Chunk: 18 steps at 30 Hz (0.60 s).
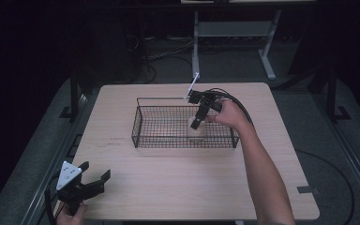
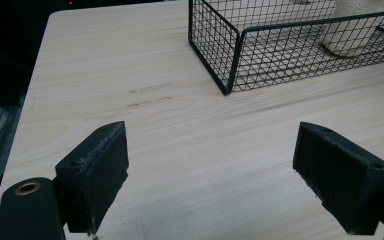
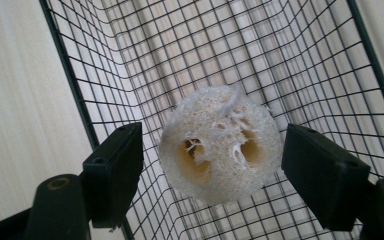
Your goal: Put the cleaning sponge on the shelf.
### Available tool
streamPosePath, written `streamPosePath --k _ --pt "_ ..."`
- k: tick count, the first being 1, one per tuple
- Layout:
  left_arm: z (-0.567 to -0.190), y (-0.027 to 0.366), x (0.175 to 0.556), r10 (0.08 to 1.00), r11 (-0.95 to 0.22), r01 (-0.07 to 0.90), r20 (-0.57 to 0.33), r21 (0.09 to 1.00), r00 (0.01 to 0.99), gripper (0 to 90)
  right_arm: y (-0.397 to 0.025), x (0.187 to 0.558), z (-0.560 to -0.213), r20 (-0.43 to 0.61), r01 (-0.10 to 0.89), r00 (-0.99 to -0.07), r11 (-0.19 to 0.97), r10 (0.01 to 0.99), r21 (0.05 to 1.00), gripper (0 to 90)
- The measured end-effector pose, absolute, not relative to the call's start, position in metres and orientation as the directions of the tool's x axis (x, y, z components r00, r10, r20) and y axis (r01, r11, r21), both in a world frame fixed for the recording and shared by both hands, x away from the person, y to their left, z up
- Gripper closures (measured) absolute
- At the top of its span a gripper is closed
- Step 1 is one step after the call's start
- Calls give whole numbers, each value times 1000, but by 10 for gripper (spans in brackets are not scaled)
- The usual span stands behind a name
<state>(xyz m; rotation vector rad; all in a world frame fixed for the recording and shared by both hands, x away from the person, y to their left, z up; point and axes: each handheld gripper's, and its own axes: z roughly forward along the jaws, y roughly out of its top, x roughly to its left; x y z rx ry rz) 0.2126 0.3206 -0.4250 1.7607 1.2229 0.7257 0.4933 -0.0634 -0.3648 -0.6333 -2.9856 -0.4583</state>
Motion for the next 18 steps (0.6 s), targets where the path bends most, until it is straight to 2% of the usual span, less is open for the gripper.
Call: streamPosePath --k 18 --pt "-425 318 211 934 -169 441 0 882 358 138 -72 483 -342 101 390 -920 863 378 321 242"
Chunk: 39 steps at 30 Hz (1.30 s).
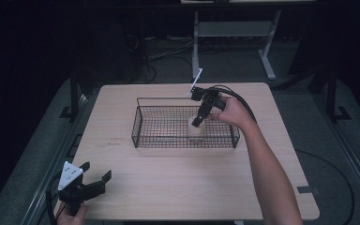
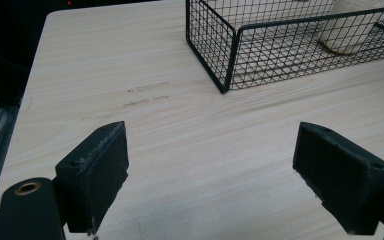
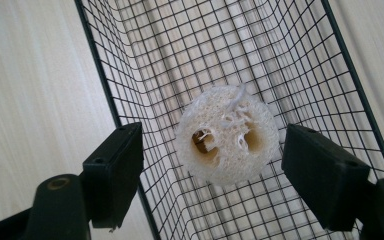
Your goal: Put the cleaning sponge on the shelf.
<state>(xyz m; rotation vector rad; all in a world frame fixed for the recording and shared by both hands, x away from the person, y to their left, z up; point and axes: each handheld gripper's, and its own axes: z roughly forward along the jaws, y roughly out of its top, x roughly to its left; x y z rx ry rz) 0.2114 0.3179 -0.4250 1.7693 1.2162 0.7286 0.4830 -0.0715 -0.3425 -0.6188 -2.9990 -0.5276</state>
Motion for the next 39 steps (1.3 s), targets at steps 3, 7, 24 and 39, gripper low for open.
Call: streamPosePath --k 3,7,24,39 --pt "-425 317 211 933 -174 439 5 882 361 138 -73 481 -339 98 390 -920 861 379 326 242" --pt "-425 318 212 934 -172 442 2 880 359 138 -74 480 -337 94 385 -922 861 376 332 242" --pt "-424 318 211 933 -176 439 7 881 359 138 -75 473 -333 87 374 -926 866 367 332 239" --pt "-424 317 210 933 -178 435 12 883 359 138 -72 457 -323 55 333 -941 880 334 339 219"
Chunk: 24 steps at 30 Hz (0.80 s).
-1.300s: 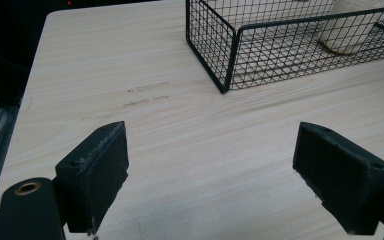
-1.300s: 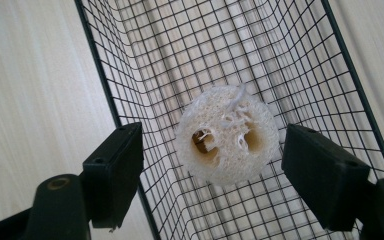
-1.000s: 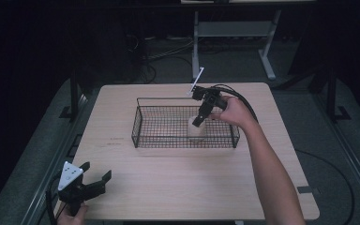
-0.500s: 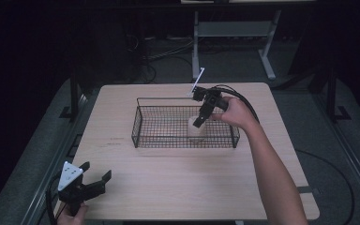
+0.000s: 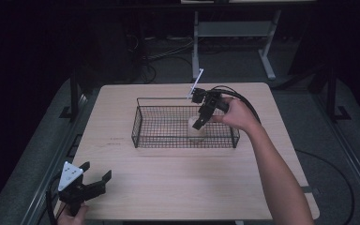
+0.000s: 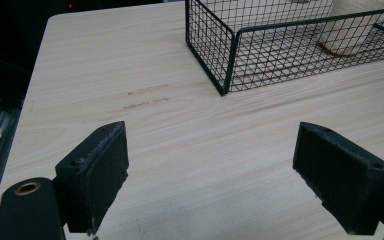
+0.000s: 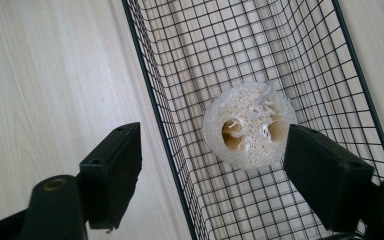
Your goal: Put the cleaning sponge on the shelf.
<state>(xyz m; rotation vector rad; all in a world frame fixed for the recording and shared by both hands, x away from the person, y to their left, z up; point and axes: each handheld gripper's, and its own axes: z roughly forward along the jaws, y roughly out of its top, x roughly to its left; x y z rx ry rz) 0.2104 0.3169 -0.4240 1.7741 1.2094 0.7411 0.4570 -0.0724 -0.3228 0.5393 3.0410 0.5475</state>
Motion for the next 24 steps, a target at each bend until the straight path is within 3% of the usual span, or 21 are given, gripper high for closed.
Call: streamPosePath --k 24 --pt "-424 316 211 933 -180 437 12 881 360 138 -82 430 -319 57 315 -947 873 317 374 174"
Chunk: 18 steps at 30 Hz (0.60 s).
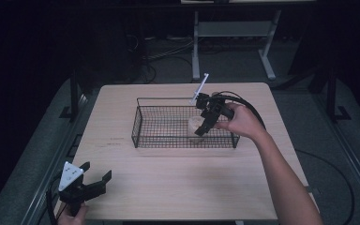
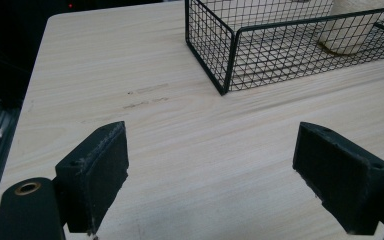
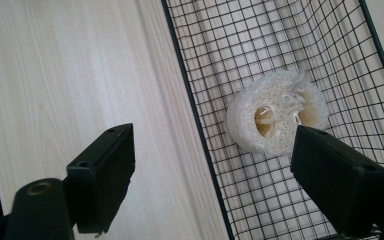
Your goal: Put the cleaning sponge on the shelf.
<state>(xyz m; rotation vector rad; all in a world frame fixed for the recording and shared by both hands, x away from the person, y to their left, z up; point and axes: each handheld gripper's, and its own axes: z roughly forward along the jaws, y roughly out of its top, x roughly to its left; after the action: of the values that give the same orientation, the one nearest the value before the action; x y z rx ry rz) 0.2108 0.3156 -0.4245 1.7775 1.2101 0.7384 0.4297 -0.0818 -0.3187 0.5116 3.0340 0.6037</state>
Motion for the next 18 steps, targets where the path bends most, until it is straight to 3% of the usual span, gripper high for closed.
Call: streamPosePath --k 18 --pt "-425 315 211 932 -182 438 12 880 362 138 -91 408 -317 51 300 -951 874 304 382 171"
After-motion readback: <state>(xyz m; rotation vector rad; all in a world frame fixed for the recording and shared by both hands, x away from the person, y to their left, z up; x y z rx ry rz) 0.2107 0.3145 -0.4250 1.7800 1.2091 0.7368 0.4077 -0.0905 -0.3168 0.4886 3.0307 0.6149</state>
